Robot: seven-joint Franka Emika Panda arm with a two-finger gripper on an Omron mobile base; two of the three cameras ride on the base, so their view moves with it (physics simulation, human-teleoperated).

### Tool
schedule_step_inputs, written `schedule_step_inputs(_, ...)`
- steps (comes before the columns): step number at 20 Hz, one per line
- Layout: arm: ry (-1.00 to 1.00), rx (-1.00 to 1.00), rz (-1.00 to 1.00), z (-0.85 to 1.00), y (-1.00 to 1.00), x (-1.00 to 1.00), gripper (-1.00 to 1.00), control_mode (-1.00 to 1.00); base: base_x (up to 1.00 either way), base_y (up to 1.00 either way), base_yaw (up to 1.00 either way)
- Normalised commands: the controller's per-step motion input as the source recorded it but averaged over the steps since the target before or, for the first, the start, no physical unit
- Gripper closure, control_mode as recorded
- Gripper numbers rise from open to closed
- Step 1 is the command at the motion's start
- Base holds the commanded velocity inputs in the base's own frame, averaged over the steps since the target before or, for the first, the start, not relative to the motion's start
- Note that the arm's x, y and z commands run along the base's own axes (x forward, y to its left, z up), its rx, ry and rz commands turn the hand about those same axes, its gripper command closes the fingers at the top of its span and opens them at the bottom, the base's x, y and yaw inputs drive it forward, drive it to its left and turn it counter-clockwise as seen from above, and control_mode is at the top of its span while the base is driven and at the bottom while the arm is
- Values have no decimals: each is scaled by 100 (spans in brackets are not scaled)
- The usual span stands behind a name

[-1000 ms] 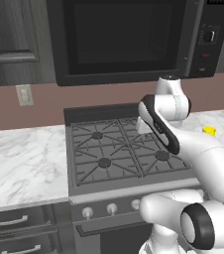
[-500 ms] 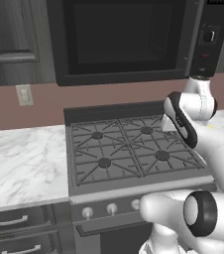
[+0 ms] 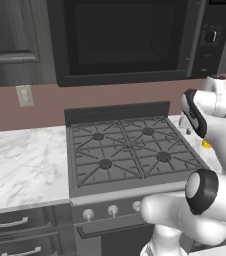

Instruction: Pick the cup and bowl from the counter and place them on the counter next to the sink.

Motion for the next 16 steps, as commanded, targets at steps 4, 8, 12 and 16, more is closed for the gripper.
schedule_step_inputs(4, 17, 0, -13, 0, -75, 54, -100, -100, 0, 0, 0)
schedule_step_inputs(8, 11, 0, -10, 0, -63, 44, -100, -100, 0, 0, 0)
schedule_step_inputs(12, 6, 0, -2, -4, -55, 56, -100, -100, 0, 0, 0)
schedule_step_inputs(16, 0, 0, 2, -9, -44, 39, -100, -100, 0, 0, 0)
